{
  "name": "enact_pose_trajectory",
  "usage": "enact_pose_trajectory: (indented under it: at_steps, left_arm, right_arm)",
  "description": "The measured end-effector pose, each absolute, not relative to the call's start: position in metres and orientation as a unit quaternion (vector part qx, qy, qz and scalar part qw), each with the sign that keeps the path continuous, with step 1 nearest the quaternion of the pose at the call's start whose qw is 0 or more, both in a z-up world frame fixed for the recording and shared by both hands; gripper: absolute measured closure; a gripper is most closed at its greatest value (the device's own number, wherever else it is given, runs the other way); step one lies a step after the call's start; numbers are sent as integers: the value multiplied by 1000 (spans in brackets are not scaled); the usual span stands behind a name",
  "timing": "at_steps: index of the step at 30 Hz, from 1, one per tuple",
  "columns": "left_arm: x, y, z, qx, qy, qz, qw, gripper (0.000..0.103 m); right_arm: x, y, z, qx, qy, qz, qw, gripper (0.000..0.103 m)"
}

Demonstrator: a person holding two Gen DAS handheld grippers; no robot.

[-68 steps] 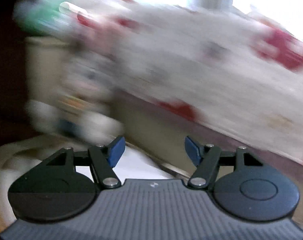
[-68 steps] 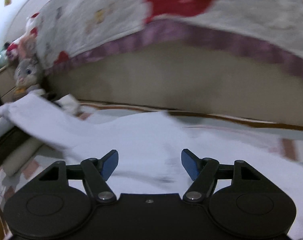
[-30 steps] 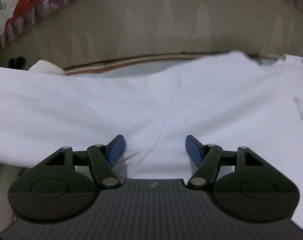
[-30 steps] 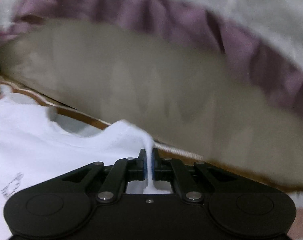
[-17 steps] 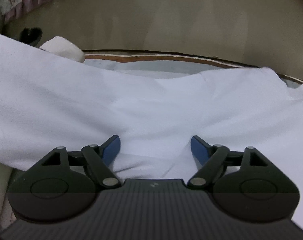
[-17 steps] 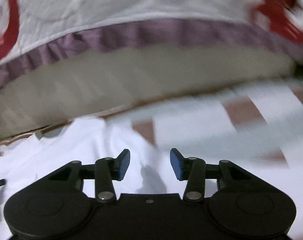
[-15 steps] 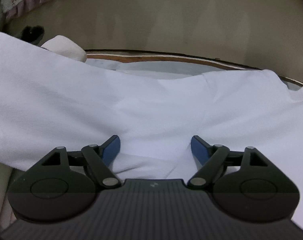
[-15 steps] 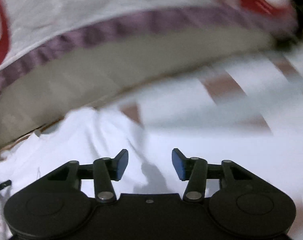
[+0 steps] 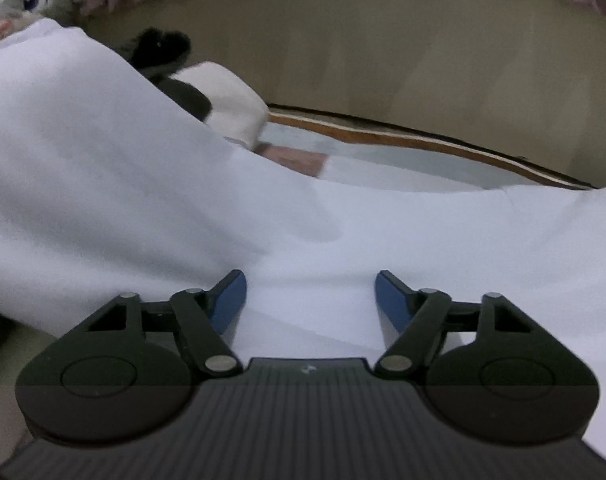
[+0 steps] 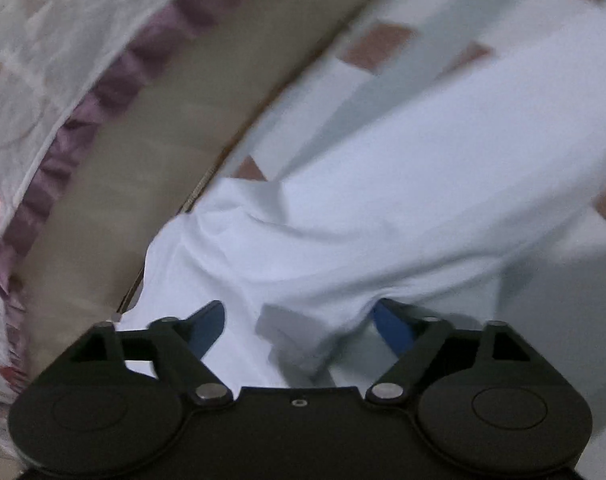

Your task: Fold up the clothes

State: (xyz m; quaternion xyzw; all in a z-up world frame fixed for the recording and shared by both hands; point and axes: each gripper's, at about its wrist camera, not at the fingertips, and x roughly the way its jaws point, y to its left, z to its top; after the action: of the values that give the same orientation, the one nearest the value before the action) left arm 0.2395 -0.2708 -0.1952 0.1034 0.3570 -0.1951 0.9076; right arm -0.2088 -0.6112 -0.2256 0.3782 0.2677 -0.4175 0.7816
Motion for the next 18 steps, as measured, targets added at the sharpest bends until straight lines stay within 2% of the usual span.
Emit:
enact_pose_trajectory:
  at_steps: [2,3,4,6,11,12,13,14,15,16,18]
  left_arm:
    - [240,-270,-196,109,349,-192,911,41]
    - [241,-270,-195,113,347,-191,911,42]
    - [242,-269,-195,116,345,-190,912,45]
    - [243,-269,-195,120,346,-188,911,49]
    - [248,-269,-193,130,351,-183,909,49]
    - [248,-269,-193,132,351,-182,909,49]
    - [249,-269,-192,134,352,-181,908,49]
    - [250,-269,-192,136,353,-180,908,48]
    - [249,-273,-190,141,351,-188,906,48]
    - [248,-278,-188,146,347,-201,905,45]
    - [245,-288,-182,156,338,-226,900,41]
  right_arm:
    - [-197,-607,-229,356,267,-428,787,47]
    - [-192,-605,-230,345,266,-433,789,74]
    - [-190,-605,-229,332,274,-437,790,85]
    - [-189,-605,-226,305,296,-443,789,91]
    - [-188,-605,-217,236,348,-457,784,91]
    - [-187,-605,-215,222,358,-460,782,86]
    - [-187,-605,-214,207,368,-462,780,75]
    - [-187,-605,-212,193,377,-464,778,71]
    - [-186,-605,-210,179,387,-466,775,60]
    - [-186,-605,-208,164,397,-468,773,42]
    - [-185,-605,-205,135,415,-471,766,39]
